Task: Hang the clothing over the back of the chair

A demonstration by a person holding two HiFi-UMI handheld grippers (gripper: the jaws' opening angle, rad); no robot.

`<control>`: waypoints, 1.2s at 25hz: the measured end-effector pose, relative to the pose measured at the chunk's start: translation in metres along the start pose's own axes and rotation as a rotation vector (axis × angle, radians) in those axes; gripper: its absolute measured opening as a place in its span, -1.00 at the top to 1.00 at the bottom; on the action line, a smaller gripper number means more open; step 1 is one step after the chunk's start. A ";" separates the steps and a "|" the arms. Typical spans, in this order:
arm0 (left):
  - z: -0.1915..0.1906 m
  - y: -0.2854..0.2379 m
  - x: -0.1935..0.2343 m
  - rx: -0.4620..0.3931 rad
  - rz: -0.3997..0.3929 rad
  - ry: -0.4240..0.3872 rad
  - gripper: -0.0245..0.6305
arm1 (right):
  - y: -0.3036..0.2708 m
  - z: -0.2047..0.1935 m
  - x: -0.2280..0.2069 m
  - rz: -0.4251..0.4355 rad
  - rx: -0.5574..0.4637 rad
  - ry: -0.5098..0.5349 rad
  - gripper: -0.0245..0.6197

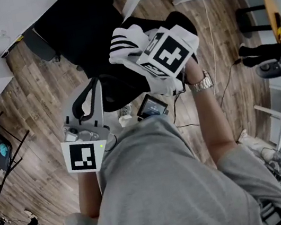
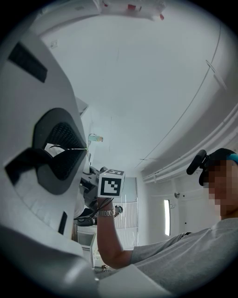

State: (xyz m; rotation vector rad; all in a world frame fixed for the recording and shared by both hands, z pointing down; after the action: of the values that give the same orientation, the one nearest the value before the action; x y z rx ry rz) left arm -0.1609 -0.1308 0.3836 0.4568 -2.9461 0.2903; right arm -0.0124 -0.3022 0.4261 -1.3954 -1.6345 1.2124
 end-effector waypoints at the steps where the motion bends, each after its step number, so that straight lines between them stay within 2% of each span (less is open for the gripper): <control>1: 0.000 0.000 -0.001 -0.001 0.001 0.000 0.81 | -0.001 0.000 0.000 0.002 0.007 0.003 0.36; 18: 0.004 0.005 -0.003 -0.020 0.020 0.005 0.81 | -0.007 0.002 0.001 0.058 0.056 0.013 0.36; 24: 0.008 0.006 -0.008 -0.031 0.009 -0.004 0.81 | -0.003 0.004 0.003 0.030 0.043 0.038 0.34; 30: 0.009 0.013 -0.010 -0.029 0.017 -0.007 0.81 | 0.003 0.007 0.004 -0.012 0.025 0.069 0.24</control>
State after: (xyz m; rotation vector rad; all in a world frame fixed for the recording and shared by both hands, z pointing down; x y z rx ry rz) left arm -0.1561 -0.1177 0.3710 0.4306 -2.9585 0.2486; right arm -0.0185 -0.3002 0.4205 -1.3949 -1.5733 1.1612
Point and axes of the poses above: the fingertips, and each gripper's own axes: y backward along the fingers, x to its left, z out of its top, the point moved 9 cm from there along y, backward along the fingers, and after that the axes turned 4 degrees about y, right-handed, at the moved point
